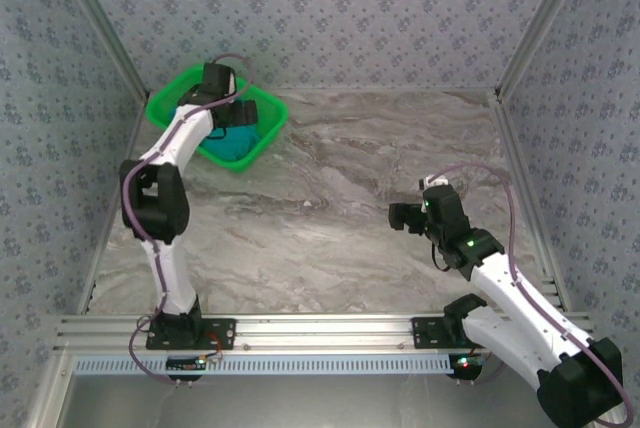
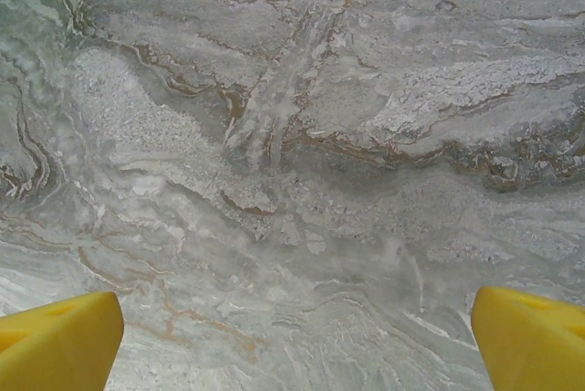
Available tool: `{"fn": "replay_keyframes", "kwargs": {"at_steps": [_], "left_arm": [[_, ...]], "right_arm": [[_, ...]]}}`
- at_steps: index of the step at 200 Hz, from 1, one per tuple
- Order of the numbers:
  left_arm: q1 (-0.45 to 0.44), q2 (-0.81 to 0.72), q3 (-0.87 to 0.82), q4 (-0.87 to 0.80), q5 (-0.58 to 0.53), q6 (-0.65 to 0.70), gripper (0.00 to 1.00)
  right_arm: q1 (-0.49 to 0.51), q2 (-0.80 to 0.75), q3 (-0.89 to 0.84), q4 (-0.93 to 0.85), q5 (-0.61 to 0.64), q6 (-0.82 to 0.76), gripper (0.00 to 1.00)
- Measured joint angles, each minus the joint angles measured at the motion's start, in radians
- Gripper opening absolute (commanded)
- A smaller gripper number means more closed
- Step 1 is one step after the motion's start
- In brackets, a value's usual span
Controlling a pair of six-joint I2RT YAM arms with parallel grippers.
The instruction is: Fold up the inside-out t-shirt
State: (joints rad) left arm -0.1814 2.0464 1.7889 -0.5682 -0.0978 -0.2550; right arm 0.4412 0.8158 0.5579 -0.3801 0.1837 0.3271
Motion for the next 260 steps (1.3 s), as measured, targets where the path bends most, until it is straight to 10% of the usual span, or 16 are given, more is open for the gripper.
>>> {"fn": "replay_keyframes", "kwargs": {"at_steps": [21, 52, 141, 227, 260], "left_arm": [[0.000, 0.131, 0.080, -0.046, -0.010, -0.039, 0.67], [0.003, 0.257, 0.159, -0.117, -0.027, -0.043, 0.00], [-0.061, -0.040, 0.323, -0.187, 0.080, 0.032, 0.00], [-0.490, -0.496, 0.061, -0.017, 0.166, 0.116, 0.00], [-0.560, -0.511, -0.303, 0.092, 0.305, 0.088, 0.58]], "right_arm": [[0.000, 0.000, 0.003, -0.014, -0.001, -0.006, 1.00], [0.003, 0.000, 0.026, -0.048, -0.005, -0.012, 0.98], [0.005, -0.037, 0.083, -0.073, -0.004, -0.014, 0.97], [-0.006, -0.002, 0.124, -0.050, 0.043, -0.008, 0.98], [-0.051, 0.016, 0.124, -0.050, 0.042, 0.023, 0.98]]}}
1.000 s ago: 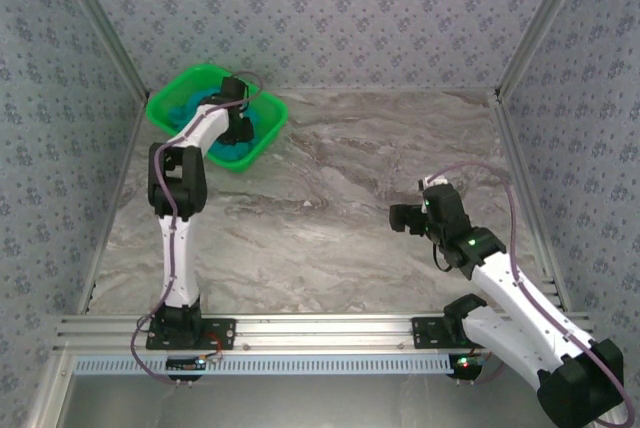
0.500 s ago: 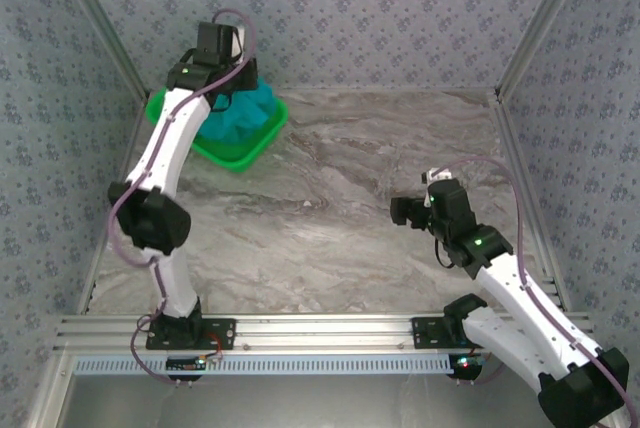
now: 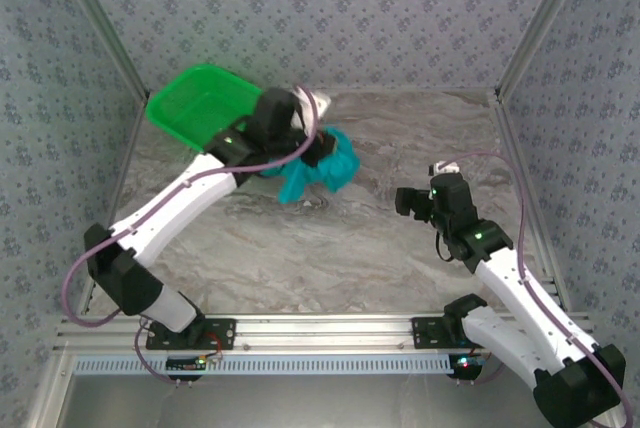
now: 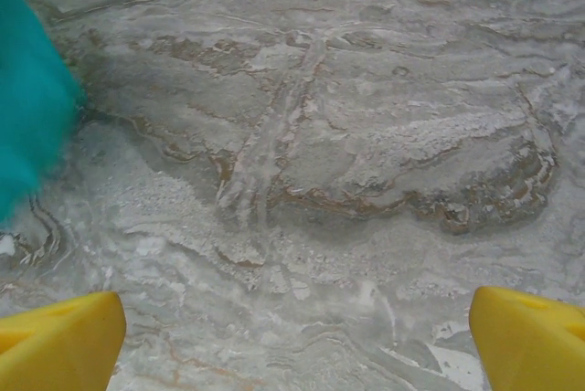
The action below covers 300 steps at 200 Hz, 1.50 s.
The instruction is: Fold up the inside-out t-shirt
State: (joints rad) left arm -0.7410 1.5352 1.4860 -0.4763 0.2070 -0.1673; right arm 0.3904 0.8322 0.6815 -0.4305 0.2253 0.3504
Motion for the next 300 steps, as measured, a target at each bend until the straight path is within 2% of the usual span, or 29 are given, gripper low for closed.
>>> {"fn": "replay_keyframes", "kwargs": {"at_steps": [25, 49, 64, 96, 115, 134, 156, 166, 172, 182, 187, 198, 204, 213, 220, 240, 257, 291, 300], "left_arm": [[-0.013, 0.044, -0.151, -0.005, 0.104, -0.026, 0.64], [-0.007, -0.008, -0.253, -0.015, 0.127, -0.051, 0.73], [0.014, -0.105, -0.324, -0.019, 0.101, -0.081, 0.82], [0.108, -0.338, -0.500, 0.010, -0.036, -0.182, 0.79], [0.140, -0.370, -0.602, 0.030, -0.098, -0.230, 0.79], [0.139, -0.345, -0.707, 0.076, -0.107, -0.270, 0.80], [0.134, -0.270, -0.786, 0.142, -0.087, -0.318, 0.80], [0.119, -0.232, -0.801, 0.183, -0.080, -0.333, 0.79], [0.106, -0.213, -0.805, 0.207, -0.079, -0.339, 0.76], [0.080, -0.179, -0.806, 0.244, -0.072, -0.346, 0.65], [0.070, -0.160, -0.806, 0.266, -0.067, -0.352, 0.58], [0.052, -0.120, -0.800, 0.294, -0.051, -0.343, 0.32], [0.047, -0.095, -0.793, 0.298, -0.037, -0.342, 0.24], [0.047, -0.072, -0.780, 0.296, -0.015, -0.340, 0.06], [0.047, -0.064, -0.768, 0.292, 0.007, -0.339, 0.00], [0.043, -0.089, -0.702, 0.264, 0.073, -0.333, 0.00], [0.024, -0.159, -0.589, 0.188, 0.101, -0.323, 0.00], [-0.013, -0.388, -0.270, 0.103, 0.090, -0.293, 0.00], [-0.015, -0.445, -0.201, 0.105, 0.084, -0.277, 0.14]], "right_arm": [[-0.031, 0.034, 0.000, 0.001, -0.055, 0.001, 0.94], [-0.008, 0.098, 0.001, 0.007, -0.174, -0.032, 0.93], [0.044, 0.168, 0.026, -0.005, -0.244, -0.058, 0.91], [0.174, 0.356, 0.081, 0.026, -0.349, -0.078, 0.86], [0.222, 0.466, 0.083, 0.076, -0.409, -0.055, 0.71], [0.240, 0.566, 0.083, 0.138, -0.463, -0.028, 0.63], [0.240, 0.613, 0.083, 0.178, -0.478, 0.009, 0.42], [0.232, 0.616, 0.084, 0.187, -0.481, 0.009, 0.28], [0.226, 0.616, 0.084, 0.195, -0.483, 0.015, 0.19], [0.214, 0.615, 0.084, 0.210, -0.488, 0.027, 0.04], [0.208, 0.614, 0.084, 0.213, -0.489, 0.023, 0.00], [0.188, 0.603, 0.079, 0.218, -0.497, 0.036, 0.00], [0.170, 0.584, 0.073, 0.217, -0.501, 0.040, 0.00], [0.135, 0.544, 0.067, 0.199, -0.503, 0.044, 0.00], [0.099, 0.499, 0.068, 0.174, -0.505, 0.043, 0.00], [-0.018, 0.351, 0.105, 0.073, -0.514, 0.031, 0.00], [-0.107, 0.254, 0.241, -0.055, -0.530, -0.002, 0.00], [-0.117, 0.216, 0.620, -0.203, -0.559, -0.076, 0.00], [-0.110, 0.215, 0.679, -0.211, -0.568, -0.084, 0.00]]}}
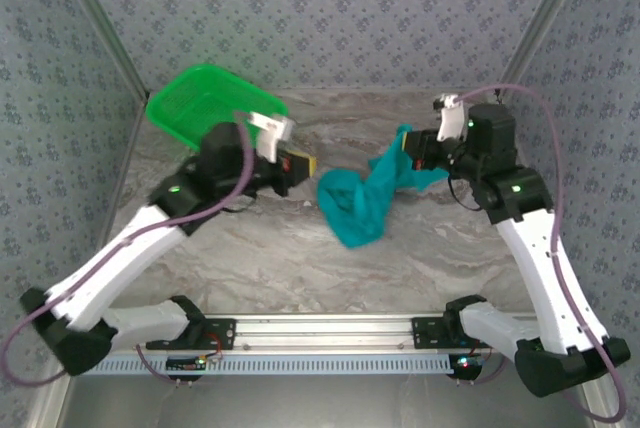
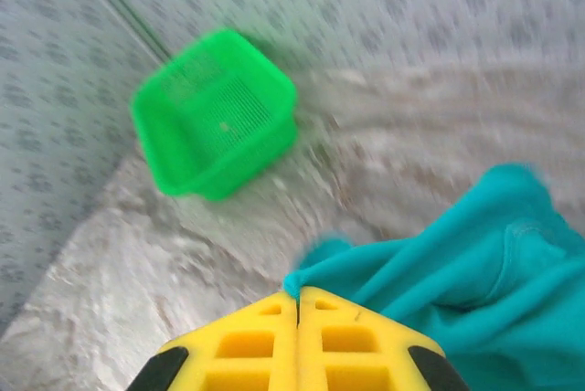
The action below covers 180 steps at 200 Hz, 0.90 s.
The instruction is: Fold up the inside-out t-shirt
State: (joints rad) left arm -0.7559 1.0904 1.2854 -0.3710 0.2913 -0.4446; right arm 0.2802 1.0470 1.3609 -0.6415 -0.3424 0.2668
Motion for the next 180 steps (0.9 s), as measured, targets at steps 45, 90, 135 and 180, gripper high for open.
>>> {"fn": "replay_keyframes", "kwargs": {"at_steps": [45, 90, 135, 180], "left_arm": [[0.000, -0.114, -0.045, 0.031, -0.103, 0.062, 0.34], [0.047, 0.032, -0.450, 0.045, -0.145, 0.016, 0.58], [0.072, 0.089, -0.509, 0.090, -0.115, 0.023, 0.72], [0.043, 0.293, -0.427, 0.144, -0.092, 0.052, 0.78]], "right_arm": [[0.144, 0.068, 0.055, -0.042, -0.009, -0.007, 0.03], [0.274, 0.241, -0.110, -0.053, -0.042, -0.020, 0.40], [0.060, 0.195, -0.282, -0.098, -0.031, -0.003, 0.57], [-0.012, 0.247, -0.440, -0.069, -0.011, -0.006, 0.59]]}}
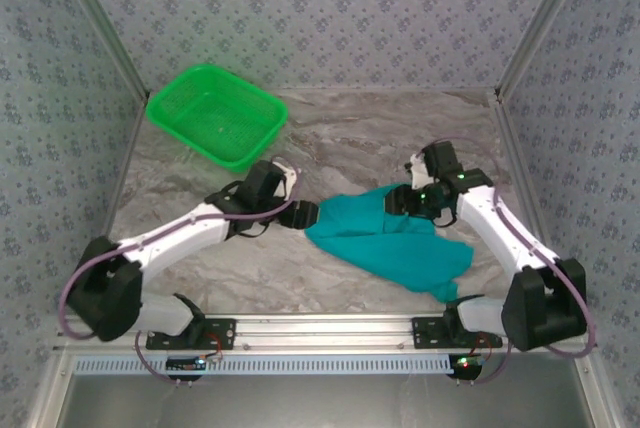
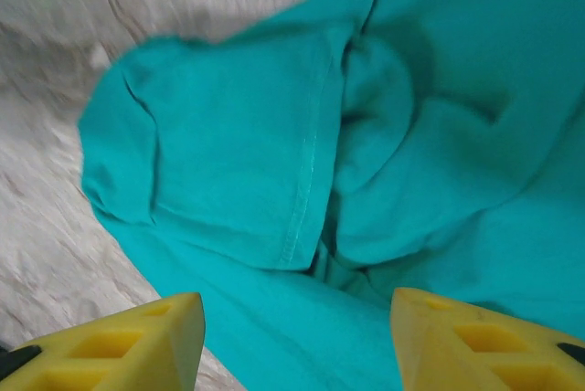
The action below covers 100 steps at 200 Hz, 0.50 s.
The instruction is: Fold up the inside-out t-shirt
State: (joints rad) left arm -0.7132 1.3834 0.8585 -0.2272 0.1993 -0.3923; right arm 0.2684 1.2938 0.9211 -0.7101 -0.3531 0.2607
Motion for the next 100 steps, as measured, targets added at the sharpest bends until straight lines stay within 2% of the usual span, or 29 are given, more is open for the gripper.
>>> {"fn": "replay_keyframes", "kwargs": {"at_steps": [30, 44, 52, 61, 78, 100], "left_arm": [[-0.006, 0.109, 0.066, 0.023, 0.023, -0.002, 0.79], [0.008, 0.112, 0.069, 0.027, 0.034, -0.006, 0.79], [0.017, 0.112, 0.071, 0.028, 0.045, -0.010, 0.79], [0.030, 0.111, 0.072, 0.031, 0.055, -0.017, 0.80], [0.060, 0.091, 0.059, 0.042, 0.065, -0.030, 0.80], [0.098, 0.028, 0.011, 0.047, 0.067, -0.046, 0.80]], "right_arm": [[0.084, 0.121, -0.028, 0.104, -0.036, 0.001, 0.53], [0.100, 0.187, -0.008, 0.142, -0.037, -0.003, 0.41], [0.105, 0.219, 0.004, 0.166, -0.037, 0.000, 0.39], [0.110, 0.248, 0.017, 0.187, -0.038, 0.004, 0.40], [0.122, 0.281, 0.042, 0.203, -0.021, 0.004, 0.51], [0.137, 0.277, 0.047, 0.206, 0.035, 0.000, 0.56]]}}
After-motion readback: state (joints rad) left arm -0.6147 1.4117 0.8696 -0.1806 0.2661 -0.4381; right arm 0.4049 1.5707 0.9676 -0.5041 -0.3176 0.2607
